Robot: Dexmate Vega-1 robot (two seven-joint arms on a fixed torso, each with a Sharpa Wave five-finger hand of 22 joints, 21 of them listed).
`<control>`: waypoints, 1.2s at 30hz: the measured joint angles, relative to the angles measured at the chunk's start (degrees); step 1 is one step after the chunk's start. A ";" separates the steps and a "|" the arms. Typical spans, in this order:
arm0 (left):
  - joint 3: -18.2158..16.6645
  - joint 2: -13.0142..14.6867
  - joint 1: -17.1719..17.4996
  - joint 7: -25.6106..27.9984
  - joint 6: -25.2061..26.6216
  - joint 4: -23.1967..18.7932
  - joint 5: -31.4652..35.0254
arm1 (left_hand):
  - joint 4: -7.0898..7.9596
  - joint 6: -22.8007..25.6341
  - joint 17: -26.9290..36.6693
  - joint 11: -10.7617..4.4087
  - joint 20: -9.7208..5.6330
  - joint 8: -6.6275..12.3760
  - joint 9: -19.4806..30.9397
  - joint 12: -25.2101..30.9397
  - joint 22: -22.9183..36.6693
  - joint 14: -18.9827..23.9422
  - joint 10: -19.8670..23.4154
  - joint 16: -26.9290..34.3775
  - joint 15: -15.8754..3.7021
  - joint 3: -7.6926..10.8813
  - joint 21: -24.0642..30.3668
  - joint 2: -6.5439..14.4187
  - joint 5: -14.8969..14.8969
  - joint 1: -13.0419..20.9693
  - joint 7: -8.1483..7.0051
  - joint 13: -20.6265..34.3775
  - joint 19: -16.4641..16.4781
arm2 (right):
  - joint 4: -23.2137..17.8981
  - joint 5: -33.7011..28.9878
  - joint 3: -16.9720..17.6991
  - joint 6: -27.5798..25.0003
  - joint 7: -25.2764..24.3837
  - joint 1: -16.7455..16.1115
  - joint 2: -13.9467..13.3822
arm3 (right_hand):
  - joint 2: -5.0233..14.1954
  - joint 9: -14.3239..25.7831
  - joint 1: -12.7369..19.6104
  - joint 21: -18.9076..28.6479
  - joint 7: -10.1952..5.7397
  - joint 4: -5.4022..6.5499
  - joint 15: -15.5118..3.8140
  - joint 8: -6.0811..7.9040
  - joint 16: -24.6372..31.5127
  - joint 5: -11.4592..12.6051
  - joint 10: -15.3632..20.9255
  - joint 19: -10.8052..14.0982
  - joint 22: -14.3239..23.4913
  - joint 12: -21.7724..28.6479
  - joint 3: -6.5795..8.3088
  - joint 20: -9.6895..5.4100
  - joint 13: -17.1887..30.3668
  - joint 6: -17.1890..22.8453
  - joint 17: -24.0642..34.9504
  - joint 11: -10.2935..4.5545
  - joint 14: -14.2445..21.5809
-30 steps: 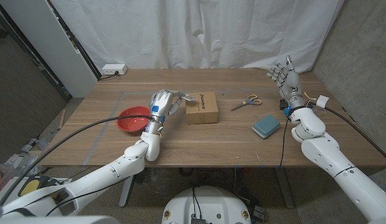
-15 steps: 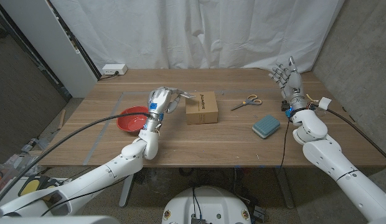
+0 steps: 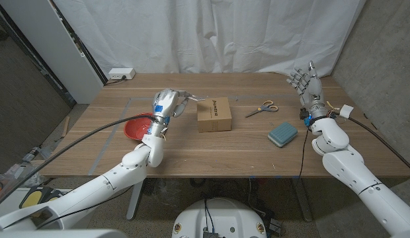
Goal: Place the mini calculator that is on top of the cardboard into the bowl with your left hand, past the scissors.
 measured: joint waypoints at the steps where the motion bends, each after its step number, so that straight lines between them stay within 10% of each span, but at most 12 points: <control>1: -0.36 0.23 0.35 -0.25 0.25 -0.51 0.03 | 0.00 0.00 0.00 0.09 0.00 0.00 0.00 -0.02 0.00 0.00 0.09 0.00 0.00 0.00 0.00 0.00 0.00 0.00 0.00 -0.01 0.00 | 0.00 0.02 0.05 0.04 0.00 -0.04 0.02 | 0.00 0.00 0.00 0.00 0.00 0.00 0.00 0.00 0.00 0.00 0.00 0.00 0.00 0.00 0.00 0.00 0.00 0.00 0.00 0.00 0.00; 36: -10.19 4.15 14.89 -3.00 12.19 -15.94 0.70 | 0.05 0.63 0.00 -0.01 0.00 -0.74 0.02 -0.19 -0.01 0.44 0.36 -0.22 -0.23 0.47 0.00 -0.02 -0.23 -0.01 0.01 0.00 0.00 | 1.44 0.98 1.01 0.60 2.35 0.49 -0.81 | 0.00 0.00 0.00 -0.63 0.00 0.00 0.00 0.00 -0.22 0.00 0.00 -0.01 0.00 0.00 0.01 0.00 -0.01 -0.01 0.00 0.00 0.00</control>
